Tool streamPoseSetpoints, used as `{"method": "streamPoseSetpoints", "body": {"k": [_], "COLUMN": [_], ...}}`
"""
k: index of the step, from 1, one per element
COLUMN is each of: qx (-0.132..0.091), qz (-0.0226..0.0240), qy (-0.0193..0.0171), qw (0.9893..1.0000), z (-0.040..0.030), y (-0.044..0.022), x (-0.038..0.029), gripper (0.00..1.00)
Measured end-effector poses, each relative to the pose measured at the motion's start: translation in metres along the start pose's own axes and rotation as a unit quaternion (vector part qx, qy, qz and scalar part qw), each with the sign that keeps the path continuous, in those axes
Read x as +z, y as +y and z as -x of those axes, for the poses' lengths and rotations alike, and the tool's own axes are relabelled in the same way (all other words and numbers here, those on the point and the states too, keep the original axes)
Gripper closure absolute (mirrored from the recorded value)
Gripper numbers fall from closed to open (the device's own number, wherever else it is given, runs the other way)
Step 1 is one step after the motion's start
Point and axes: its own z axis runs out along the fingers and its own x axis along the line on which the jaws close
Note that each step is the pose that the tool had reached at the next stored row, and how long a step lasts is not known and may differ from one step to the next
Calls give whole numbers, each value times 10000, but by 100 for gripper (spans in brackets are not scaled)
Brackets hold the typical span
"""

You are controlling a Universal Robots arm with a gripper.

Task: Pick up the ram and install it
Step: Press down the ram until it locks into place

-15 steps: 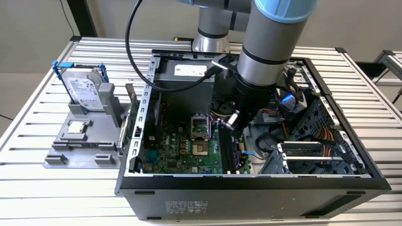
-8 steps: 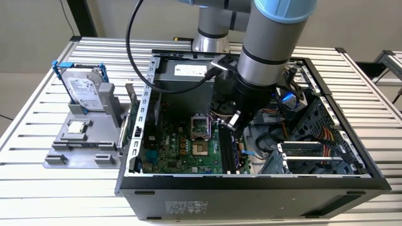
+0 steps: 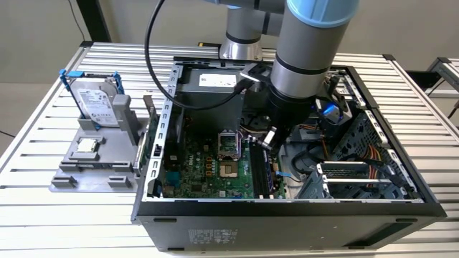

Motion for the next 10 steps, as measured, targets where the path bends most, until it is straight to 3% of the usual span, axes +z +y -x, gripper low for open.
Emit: {"method": "streamPoseSetpoints", "body": {"k": [4,10], "qx": [-80,-94], "qz": [-32,-31], "qy": [-84,-86], "qw": [9999,9999], "z": [0,0], "y": [0,0], "x": [0,0], "gripper": [100,100]}}
